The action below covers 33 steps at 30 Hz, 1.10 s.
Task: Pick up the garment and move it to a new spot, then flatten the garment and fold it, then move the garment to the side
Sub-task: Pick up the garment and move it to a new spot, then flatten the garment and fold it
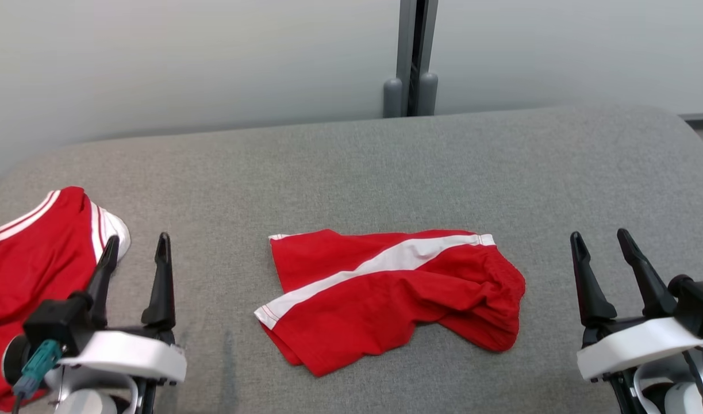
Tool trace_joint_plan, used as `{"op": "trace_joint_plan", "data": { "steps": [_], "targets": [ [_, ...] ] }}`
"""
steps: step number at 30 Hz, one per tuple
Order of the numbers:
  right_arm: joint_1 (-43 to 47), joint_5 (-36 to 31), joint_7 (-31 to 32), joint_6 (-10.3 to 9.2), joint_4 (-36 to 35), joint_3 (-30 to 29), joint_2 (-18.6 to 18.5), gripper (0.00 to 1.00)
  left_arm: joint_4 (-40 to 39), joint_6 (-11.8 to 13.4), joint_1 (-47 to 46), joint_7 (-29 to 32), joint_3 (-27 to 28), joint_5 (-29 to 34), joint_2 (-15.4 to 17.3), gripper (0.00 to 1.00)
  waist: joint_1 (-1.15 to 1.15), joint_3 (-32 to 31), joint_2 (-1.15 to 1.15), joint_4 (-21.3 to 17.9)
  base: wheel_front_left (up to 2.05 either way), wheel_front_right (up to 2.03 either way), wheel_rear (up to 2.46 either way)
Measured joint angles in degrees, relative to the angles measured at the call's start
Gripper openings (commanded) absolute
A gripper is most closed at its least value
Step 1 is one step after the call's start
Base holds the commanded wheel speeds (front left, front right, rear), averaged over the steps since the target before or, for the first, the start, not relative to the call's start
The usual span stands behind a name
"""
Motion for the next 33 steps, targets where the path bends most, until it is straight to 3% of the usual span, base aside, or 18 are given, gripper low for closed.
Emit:
{"op": "trace_joint_plan", "data": {
  "steps": [4, 12, 33],
  "targets": [
    [1.7, -0.3, 0.7, 0.00, -0.6, 0.0, 0.0, 1.00, -4.8, 1.8, 4.2, 1.4, 0.5, 0.0, 1.5, 1.00, 0.00, -1.8, 0.00, 0.3, 0.00, 0.00, 0.00],
    [4.6, -0.3, 2.3, 0.00, -2.5, -0.2, -0.3, 1.00, -9.4, 2.5, 9.0, 2.8, 0.8, -0.5, 3.7, 1.00, 0.00, -4.1, 0.00, 0.3, 0.00, 0.00, 0.00],
    [6.4, -0.4, 3.3, 0.00, -4.3, -0.9, -0.2, 1.00, -10.5, 2.7, 10.9, 3.8, 0.9, -1.5, 4.9, 1.00, 0.00, -4.2, 0.00, 0.4, 0.00, 0.00, 0.00]
  ]
}}
